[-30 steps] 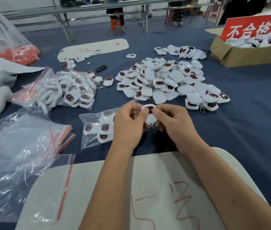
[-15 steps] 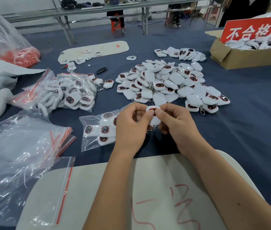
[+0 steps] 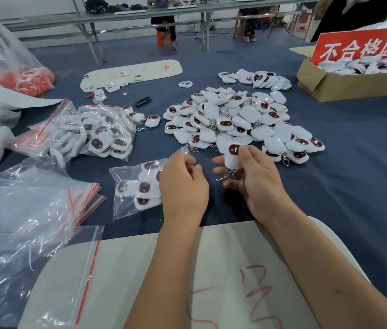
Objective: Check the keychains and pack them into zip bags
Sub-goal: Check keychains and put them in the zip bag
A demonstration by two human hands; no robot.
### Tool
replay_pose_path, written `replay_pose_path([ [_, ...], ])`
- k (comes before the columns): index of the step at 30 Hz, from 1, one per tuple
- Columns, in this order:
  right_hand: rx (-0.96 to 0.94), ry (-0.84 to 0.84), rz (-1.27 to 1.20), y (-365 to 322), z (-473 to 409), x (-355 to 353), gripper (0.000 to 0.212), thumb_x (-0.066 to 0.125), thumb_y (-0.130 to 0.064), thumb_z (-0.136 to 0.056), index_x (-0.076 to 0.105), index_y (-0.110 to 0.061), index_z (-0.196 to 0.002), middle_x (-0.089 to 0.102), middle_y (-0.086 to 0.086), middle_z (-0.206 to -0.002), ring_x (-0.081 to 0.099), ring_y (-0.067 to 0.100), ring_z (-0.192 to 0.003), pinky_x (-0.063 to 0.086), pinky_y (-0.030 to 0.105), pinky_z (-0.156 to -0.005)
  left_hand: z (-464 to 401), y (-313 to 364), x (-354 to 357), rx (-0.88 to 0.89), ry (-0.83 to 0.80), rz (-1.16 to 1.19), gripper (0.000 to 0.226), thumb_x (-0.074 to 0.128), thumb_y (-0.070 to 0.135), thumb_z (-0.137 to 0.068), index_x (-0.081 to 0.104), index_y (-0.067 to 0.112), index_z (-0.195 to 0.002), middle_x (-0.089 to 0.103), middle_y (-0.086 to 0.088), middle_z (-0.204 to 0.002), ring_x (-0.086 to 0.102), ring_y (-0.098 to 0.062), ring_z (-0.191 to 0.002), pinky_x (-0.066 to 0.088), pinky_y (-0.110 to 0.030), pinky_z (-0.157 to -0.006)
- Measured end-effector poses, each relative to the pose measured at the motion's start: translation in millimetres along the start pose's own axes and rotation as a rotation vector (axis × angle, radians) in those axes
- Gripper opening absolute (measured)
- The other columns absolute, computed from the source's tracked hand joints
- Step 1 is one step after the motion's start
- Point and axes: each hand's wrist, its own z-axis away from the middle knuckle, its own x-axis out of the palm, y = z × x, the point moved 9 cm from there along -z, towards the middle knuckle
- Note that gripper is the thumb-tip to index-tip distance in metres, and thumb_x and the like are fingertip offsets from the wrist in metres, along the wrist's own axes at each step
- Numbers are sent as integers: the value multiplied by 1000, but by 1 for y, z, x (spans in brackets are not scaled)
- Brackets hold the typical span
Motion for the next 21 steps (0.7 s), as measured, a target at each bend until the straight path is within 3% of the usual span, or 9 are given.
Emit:
replay_pose_path([
  [6,0,-74,45,4,0,3,15,46,-8,-111,58,-6,-119,78,20,-93,70,21,-71,54,23,-58,4,1,-4,-38,23,-302,34,76,34,-88,52,13,-101,64,-5,-101,59,-26,-97,47,-38,-84],
  [11,-82,-92,189,2,1,6,18,45,-5,-110,61,-1,-118,76,18,-88,67,19,-63,55,25,-56,3,0,-15,-50,85,-291,17,66,16,-89,52,9,-96,63,-7,-93,58,-30,-92,50,-46,-84],
  [16,-77,-121,190,2,2,9,17,46,-6,-110,62,-1,-114,75,15,-87,67,20,-65,56,27,-58,3,0,-14,-72,68,-311,28,73,27,-90,51,12,-97,64,-6,-95,59,-28,-93,50,-44,-85],
  [21,-81,-120,183,1,4,10,17,46,-8,-111,62,-2,-116,75,15,-88,67,20,-66,57,27,-57,2,0,-17,-86,113,-327,23,66,27,-95,49,12,-98,64,-9,-95,59,-30,-90,49,-44,-79],
])
